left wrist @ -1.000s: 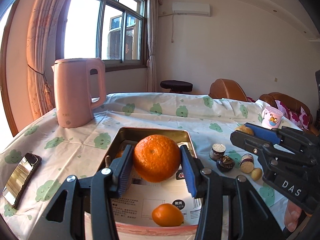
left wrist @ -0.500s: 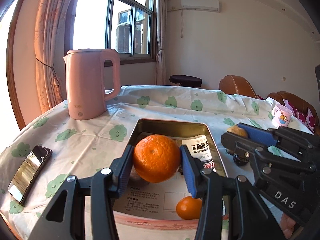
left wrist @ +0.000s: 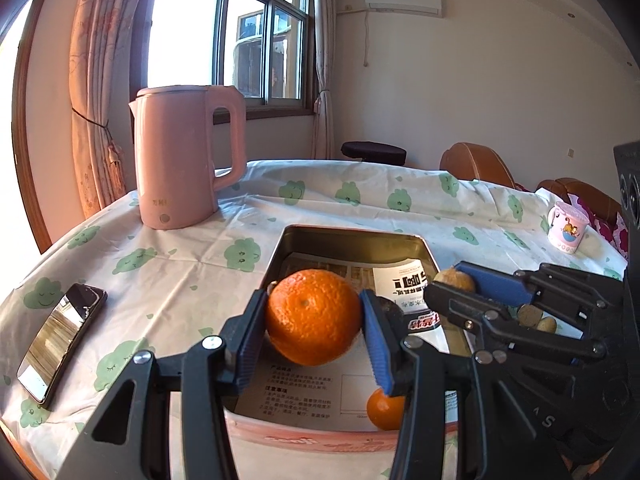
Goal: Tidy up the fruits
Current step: 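Carry the brown fruit in the right tool and orange in the left tool over the tin box, then open the right tool over the tin box while the left tool releases the orange there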
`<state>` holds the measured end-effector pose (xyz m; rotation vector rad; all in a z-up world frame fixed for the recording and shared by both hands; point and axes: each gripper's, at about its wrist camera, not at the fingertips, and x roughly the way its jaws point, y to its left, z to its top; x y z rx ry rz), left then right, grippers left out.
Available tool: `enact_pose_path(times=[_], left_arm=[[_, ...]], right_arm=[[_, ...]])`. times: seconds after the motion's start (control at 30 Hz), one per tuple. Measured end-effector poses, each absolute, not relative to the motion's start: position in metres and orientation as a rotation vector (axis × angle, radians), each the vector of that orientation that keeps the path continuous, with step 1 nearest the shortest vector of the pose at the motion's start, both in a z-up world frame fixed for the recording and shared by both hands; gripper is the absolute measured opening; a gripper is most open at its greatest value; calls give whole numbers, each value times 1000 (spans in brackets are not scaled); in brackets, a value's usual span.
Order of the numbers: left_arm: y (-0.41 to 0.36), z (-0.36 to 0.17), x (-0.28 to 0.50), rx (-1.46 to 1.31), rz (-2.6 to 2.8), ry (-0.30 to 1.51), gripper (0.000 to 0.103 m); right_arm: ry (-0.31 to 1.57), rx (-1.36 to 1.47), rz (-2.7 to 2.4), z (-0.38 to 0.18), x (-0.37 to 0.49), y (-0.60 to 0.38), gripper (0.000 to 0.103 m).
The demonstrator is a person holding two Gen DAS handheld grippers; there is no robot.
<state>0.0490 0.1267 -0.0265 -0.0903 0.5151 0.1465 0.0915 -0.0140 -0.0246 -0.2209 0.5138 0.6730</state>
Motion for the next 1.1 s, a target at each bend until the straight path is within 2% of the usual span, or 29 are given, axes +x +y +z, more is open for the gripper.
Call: enact_pose_path(times=[0.77,0.83,0.9,0.93,1.1], left_arm=[[129,-39,51,-62,161,582,49],[130,-39,49,-56,176,579,50],[130,-36,45,-47,190,568,52],[130,-34,42,-43,196,561,54],[126,-22,29,-52,192,497,92]], right_arm=[[635,-249,716,-44,106,-2,28],[635,-262,713,-44,105,0,29],[627,-270,708,-43,103,1,36],[618,-267,704,-42,102,0,38],[580,-239,682,-32,96,-23,55]])
